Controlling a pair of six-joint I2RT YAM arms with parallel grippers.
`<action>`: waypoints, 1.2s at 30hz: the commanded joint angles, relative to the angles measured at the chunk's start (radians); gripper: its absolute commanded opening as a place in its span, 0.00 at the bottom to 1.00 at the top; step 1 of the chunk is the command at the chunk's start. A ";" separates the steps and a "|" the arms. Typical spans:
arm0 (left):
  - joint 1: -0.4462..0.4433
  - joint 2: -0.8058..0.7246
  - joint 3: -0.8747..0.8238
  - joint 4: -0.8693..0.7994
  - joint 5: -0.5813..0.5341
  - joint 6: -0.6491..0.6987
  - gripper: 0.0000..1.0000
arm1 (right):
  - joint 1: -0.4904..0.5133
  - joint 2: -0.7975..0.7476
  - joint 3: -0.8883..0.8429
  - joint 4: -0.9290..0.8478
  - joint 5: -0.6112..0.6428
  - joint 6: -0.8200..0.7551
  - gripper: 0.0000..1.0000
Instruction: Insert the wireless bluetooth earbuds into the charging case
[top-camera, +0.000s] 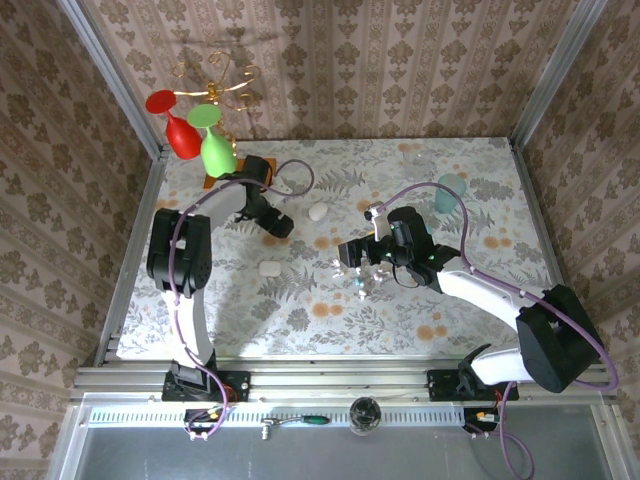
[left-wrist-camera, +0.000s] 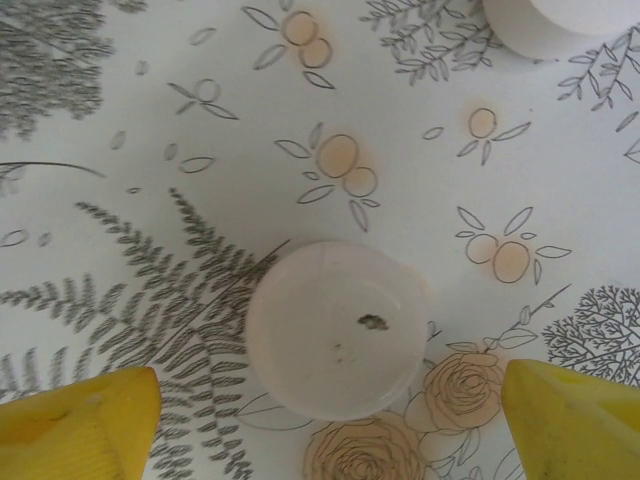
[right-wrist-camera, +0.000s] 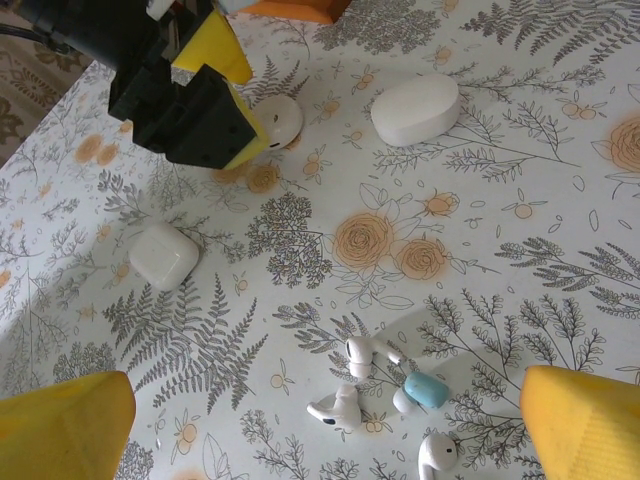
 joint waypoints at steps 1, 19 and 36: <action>-0.003 0.026 0.035 -0.043 0.015 0.029 0.86 | 0.007 0.006 0.031 0.007 -0.005 0.030 1.00; -0.019 0.109 0.084 -0.060 0.032 0.047 0.65 | 0.006 -0.002 0.023 0.003 0.007 0.038 1.00; -0.065 -0.119 -0.100 0.107 0.048 0.145 0.47 | -0.049 -0.092 0.001 -0.001 -0.012 0.214 1.00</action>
